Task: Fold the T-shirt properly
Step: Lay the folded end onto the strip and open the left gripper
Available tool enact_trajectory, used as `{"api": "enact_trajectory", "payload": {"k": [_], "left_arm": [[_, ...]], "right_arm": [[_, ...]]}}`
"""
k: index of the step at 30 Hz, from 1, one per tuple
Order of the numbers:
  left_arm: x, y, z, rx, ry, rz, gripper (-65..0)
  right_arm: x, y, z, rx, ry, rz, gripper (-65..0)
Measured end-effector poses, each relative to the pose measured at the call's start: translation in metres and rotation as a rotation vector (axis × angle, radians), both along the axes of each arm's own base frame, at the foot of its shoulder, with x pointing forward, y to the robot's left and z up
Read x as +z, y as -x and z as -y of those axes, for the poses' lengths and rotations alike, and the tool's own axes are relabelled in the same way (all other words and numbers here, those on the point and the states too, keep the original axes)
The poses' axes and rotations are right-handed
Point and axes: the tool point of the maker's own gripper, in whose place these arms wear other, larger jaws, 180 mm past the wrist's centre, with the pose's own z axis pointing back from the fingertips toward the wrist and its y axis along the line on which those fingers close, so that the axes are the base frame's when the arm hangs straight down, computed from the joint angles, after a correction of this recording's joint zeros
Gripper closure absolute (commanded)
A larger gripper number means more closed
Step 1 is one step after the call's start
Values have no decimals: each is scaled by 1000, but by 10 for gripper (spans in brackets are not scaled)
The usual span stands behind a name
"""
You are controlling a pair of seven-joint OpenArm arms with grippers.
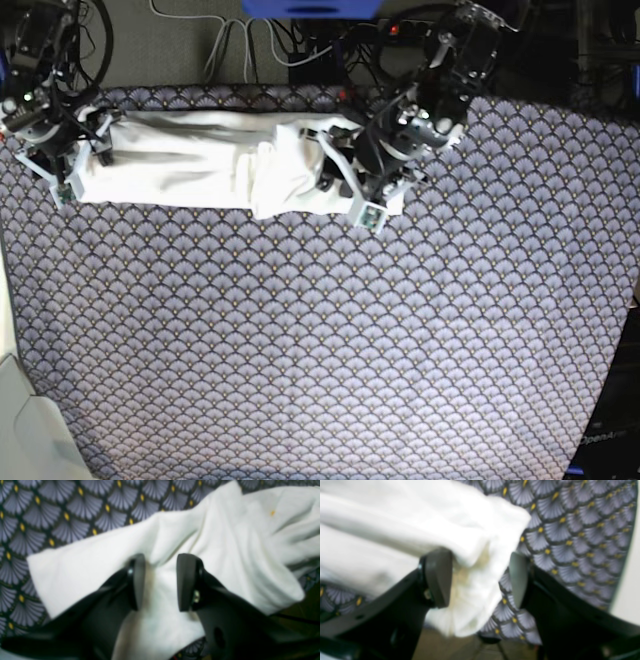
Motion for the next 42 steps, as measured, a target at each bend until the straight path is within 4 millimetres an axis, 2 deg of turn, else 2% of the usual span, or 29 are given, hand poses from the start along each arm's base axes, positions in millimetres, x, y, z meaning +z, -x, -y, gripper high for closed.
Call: {"api": "enact_trajectory", "payload": {"k": [5, 15, 18, 22, 27, 29, 33, 36, 38, 42], "left_arm": [[13, -3, -6, -9, -9, 42, -214], [19, 4, -18, -26, -38, 63, -213], [26, -2, -23, -9, -32, 83, -213], [30, -16, -46, 66, -50, 100, -213], [47, -30, -72, 149, -50, 152, -213], [47, -33, -88, 192, -65, 153, -213], [48, -35, -106, 241, -74, 156, -213], [48, -36, -122, 285, -86, 155, -213], [40, -34, -126, 293, -93, 136, -213], [2, -23, -135, 305, -123, 28, -213]], "right_arm": [[-17, 3, 23, -92, -34, -32, -373], [-34, 8, 28, -127, -92, -54, -373], [-34, 6, 27, -126, -99, -39, -370], [-37, 1, 26, -134, -122, -22, -363], [-42, -6, 25, -149, -158, -6, -249], [-42, -9, 25, -150, -166, 6, -176], [-41, -13, 22, -149, -178, 15, 0], [-40, -13, 22, -147, -174, 16, 0], [-40, -12, 22, -148, -175, 16, 0], [-35, -11, 22, -136, -147, 10, 0]]}}
